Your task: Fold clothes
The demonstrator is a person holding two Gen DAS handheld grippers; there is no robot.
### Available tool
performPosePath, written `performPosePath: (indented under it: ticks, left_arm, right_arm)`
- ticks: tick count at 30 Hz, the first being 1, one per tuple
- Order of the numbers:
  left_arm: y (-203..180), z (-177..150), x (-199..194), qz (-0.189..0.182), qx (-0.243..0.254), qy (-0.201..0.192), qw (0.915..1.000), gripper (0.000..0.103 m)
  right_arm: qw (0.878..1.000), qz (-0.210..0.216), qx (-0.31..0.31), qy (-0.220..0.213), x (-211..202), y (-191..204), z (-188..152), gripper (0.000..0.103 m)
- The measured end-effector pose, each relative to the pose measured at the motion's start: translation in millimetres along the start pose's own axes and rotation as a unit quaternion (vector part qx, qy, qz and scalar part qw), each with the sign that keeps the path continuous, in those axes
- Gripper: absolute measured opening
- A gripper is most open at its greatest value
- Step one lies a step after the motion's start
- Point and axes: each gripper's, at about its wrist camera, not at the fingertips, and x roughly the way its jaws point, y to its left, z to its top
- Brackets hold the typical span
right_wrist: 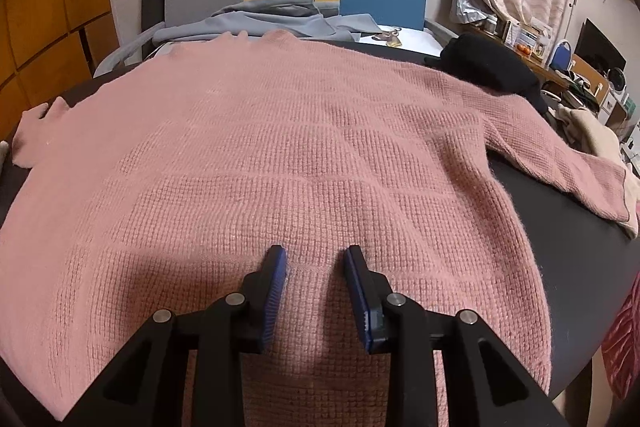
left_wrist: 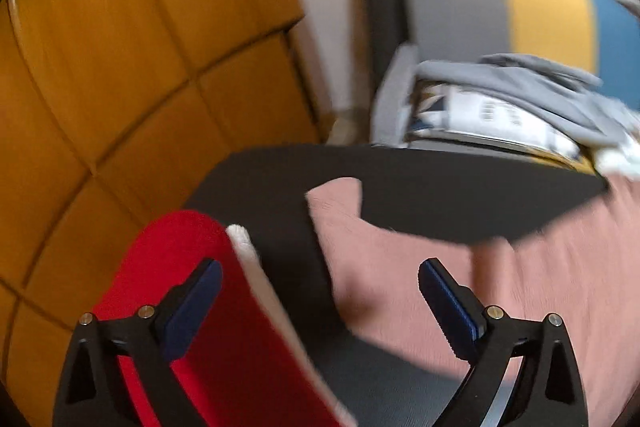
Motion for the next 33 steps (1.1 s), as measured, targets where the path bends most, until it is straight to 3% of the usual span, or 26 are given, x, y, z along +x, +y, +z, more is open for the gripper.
performPosePath:
  ticks: [7, 10, 12, 15, 16, 17, 19, 21, 22, 24, 25, 26, 28, 30, 31, 32, 33]
  left_arm:
    - [-22, 45, 103, 0.08, 0.021, 0.073, 0.9939, 0.1]
    - [-11, 46, 153, 0.126, 0.017, 0.136, 0.9825, 0.1]
    - [-4, 43, 176, 0.124, -0.008, 0.174, 0.9768, 0.1]
    - [-1, 40, 193, 0.105, -0.042, 0.199, 0.9735, 0.098]
    - [-3, 39, 192, 0.097, -0.049, 0.198, 0.9742, 0.083]
    - [-5, 38, 189, 0.088, -0.055, 0.193, 0.9756, 0.05]
    - [-5, 39, 183, 0.093, -0.072, 0.198, 0.9732, 0.01]
    - [6, 44, 163, 0.136, -0.116, 0.178, 0.9678, 0.011]
    - [13, 46, 150, 0.176, -0.139, 0.161, 0.9611, 0.011]
    - [21, 50, 122, 0.271, -0.169, 0.127, 0.939, 0.011]
    - [14, 53, 117, 0.289, -0.153, 0.113, 0.9383, 0.011]
    - [5, 58, 115, 0.298, -0.129, 0.1, 0.9404, 0.011]
    - [-30, 58, 121, 0.27, -0.044, 0.09, 0.9576, 0.014]
    - [-64, 49, 129, 0.219, 0.029, 0.089, 0.9713, 0.041]
    - [-76, 42, 129, 0.205, 0.047, 0.089, 0.9735, 0.068]
    - [-87, 33, 128, 0.197, 0.058, 0.089, 0.9747, 0.08]
    - [-93, 26, 125, 0.195, 0.059, 0.084, 0.9753, 0.081]
  right_arm:
    - [1.0, 0.016, 0.007, 0.005, 0, -5, 1, 0.031]
    - [1.0, 0.02, 0.01, 0.007, 0, -7, 1, 0.031]
    - [1.0, 0.022, 0.011, 0.007, 1, -7, 1, 0.031]
    - [1.0, 0.021, 0.01, 0.006, 1, -7, 0, 0.031]
    - [1.0, 0.02, 0.009, 0.006, 1, -7, 0, 0.031]
    - [1.0, 0.021, 0.008, 0.007, 1, -7, 1, 0.031]
    - [1.0, 0.022, 0.008, 0.008, 1, -8, 1, 0.031]
    - [1.0, 0.025, 0.008, 0.008, 1, -8, 1, 0.031]
    - [1.0, 0.026, 0.007, 0.008, 1, -9, 1, 0.031]
    - [1.0, 0.028, 0.008, 0.006, 1, -9, 0, 0.031]
    - [1.0, 0.028, 0.008, 0.004, 1, -10, 0, 0.031]
    - [1.0, 0.028, 0.008, 0.003, 1, -10, 0, 0.031]
    - [1.0, 0.027, 0.008, 0.001, 1, -10, -1, 0.031]
    - [1.0, 0.028, 0.009, 0.002, 1, -10, -1, 0.031]
    - [1.0, 0.029, 0.01, 0.003, 1, -10, 0, 0.031]
    - [0.999, 0.031, 0.013, 0.005, 1, -11, 0, 0.031]
    - [0.999, 0.033, 0.013, 0.006, 1, -11, 0, 0.031]
